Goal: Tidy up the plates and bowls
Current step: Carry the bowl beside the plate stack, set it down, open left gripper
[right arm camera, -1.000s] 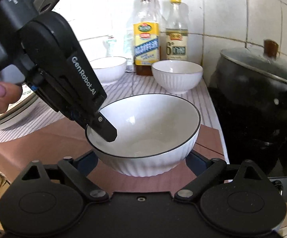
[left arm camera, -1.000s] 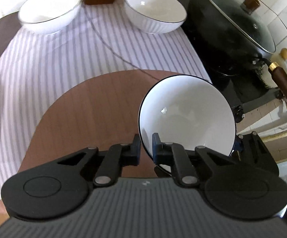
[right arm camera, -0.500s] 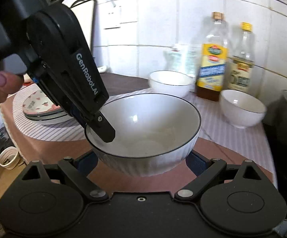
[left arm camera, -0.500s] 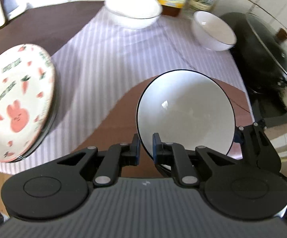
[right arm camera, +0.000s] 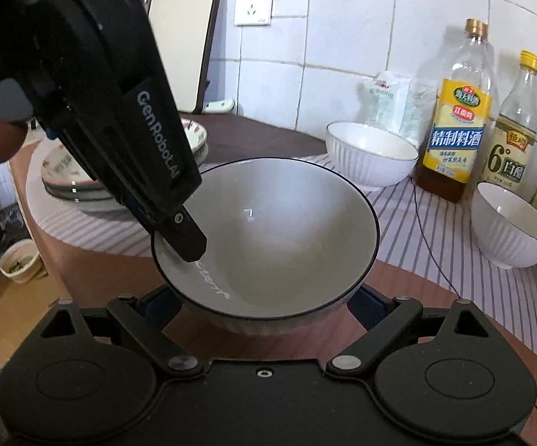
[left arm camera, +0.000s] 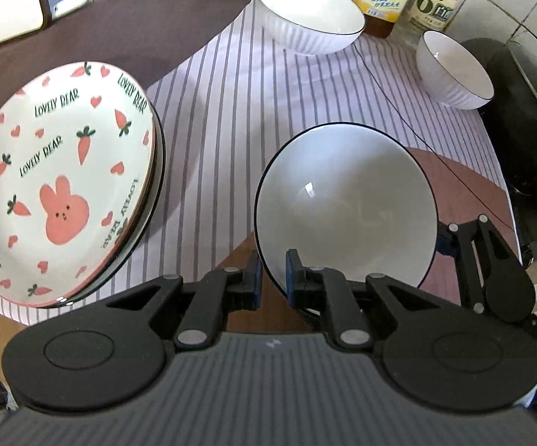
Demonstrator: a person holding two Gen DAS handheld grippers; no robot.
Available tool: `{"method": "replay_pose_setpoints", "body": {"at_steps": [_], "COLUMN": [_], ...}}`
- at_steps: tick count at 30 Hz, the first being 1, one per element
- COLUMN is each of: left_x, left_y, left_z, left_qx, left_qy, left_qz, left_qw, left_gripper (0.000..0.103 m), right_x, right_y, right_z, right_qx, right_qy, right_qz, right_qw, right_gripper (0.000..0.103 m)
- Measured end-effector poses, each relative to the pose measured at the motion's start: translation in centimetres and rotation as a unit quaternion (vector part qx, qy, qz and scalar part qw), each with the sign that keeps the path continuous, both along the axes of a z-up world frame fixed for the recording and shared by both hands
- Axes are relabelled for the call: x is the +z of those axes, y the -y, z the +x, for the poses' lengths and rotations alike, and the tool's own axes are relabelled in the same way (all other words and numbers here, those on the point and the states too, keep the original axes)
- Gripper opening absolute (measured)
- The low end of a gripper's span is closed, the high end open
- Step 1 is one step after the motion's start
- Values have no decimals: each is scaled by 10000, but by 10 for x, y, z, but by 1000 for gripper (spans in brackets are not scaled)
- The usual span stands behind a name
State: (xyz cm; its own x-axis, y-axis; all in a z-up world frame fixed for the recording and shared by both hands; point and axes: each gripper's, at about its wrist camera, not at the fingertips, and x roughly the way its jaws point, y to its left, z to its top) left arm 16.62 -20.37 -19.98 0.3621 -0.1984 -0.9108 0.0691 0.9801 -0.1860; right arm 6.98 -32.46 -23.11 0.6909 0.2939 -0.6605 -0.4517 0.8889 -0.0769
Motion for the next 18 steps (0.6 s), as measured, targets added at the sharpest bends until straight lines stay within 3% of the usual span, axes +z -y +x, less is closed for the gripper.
{"method": "replay_pose_setpoints", "body": {"at_steps": [3, 6, 12, 18], "left_x": [2, 9, 29, 52], "left_y": [-2, -1, -1, -8], "left_z": [1, 1, -10, -25], "left_qx": [20, 16, -249, -358], "left_qy": [-51, -80, -193, -205], "left_qz": [-64, -11, 17, 35], "left_qw": [10000, 10000, 9995, 9991], "left_gripper": [15, 20, 43, 46], "right_x": [4, 15, 45, 74], "right_y": [0, 6, 28, 57], "right_z": [-3, -1, -13, -18], "right_qx": [-89, 23, -426, -589], "right_qy": [-44, -819, -1420, -1839], "right_qz": [-41, 299, 846, 1672], "right_qw": [9999, 9962, 9853, 9668], "right_gripper": [96, 96, 96, 96]}}
